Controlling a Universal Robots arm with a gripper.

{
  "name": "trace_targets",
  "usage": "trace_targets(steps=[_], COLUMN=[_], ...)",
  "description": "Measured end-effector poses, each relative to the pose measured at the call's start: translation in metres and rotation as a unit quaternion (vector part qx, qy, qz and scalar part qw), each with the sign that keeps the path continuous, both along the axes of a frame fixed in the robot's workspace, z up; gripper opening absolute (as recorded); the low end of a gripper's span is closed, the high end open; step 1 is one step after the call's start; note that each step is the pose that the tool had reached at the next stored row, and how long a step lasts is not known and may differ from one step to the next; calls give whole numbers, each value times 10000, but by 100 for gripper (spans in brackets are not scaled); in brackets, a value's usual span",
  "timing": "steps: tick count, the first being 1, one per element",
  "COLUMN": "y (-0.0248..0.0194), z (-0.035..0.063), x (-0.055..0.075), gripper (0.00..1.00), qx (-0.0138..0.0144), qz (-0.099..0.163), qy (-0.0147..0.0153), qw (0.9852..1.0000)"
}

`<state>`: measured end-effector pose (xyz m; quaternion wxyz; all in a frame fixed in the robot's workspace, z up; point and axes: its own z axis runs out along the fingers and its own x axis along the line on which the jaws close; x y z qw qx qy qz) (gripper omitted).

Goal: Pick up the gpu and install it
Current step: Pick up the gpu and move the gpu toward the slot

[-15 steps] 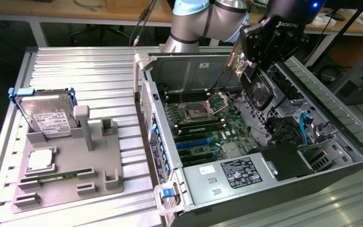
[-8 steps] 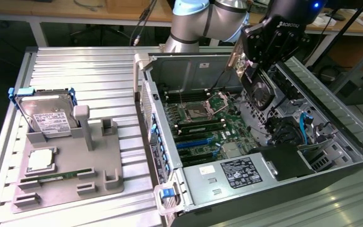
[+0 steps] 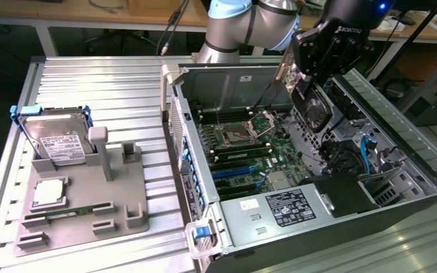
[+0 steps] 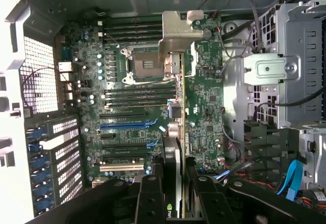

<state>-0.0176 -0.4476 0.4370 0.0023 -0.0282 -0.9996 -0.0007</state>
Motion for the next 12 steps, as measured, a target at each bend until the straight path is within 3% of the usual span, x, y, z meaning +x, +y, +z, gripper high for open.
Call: trace_targets(steps=[12], y=[0], z=[0], x=[61], gripper=[27], qx=[0], qz=[0], qy=[1], qw=[10000])
